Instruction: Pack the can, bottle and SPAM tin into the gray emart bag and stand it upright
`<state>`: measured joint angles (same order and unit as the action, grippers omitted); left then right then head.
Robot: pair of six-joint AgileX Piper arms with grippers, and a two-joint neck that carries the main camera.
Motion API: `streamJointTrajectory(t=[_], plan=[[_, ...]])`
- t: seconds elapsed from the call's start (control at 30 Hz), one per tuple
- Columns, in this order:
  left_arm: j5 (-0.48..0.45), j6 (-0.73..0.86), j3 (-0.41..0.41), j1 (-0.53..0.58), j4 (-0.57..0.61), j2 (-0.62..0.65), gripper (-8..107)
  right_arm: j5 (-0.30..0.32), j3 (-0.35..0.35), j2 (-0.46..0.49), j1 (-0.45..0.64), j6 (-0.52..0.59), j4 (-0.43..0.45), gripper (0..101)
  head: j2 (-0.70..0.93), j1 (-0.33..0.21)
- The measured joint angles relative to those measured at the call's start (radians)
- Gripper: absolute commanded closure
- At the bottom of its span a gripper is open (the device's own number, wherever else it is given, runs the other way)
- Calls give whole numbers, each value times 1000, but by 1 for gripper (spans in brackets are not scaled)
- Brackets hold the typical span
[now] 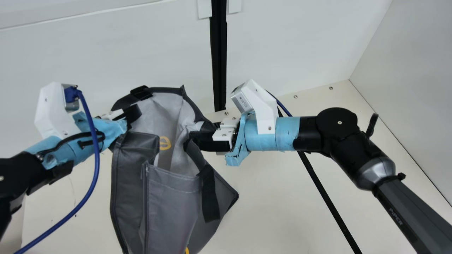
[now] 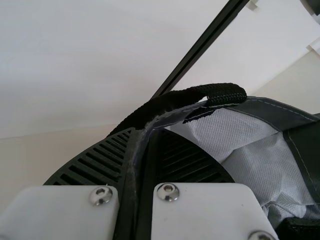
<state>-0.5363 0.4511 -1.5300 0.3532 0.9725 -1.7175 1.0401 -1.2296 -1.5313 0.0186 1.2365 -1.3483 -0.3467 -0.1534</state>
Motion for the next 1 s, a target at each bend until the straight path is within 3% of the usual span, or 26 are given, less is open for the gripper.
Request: streamJointTrajectory(t=[0.63,1.0], plan=[[-12,-2,26,2,-11,23,107,-16,18,20,-10,-18,11,101,-2,0],[-12,-2,26,2,-11,23,70,-16,18,20,-10,-18,11,101,0,0]])
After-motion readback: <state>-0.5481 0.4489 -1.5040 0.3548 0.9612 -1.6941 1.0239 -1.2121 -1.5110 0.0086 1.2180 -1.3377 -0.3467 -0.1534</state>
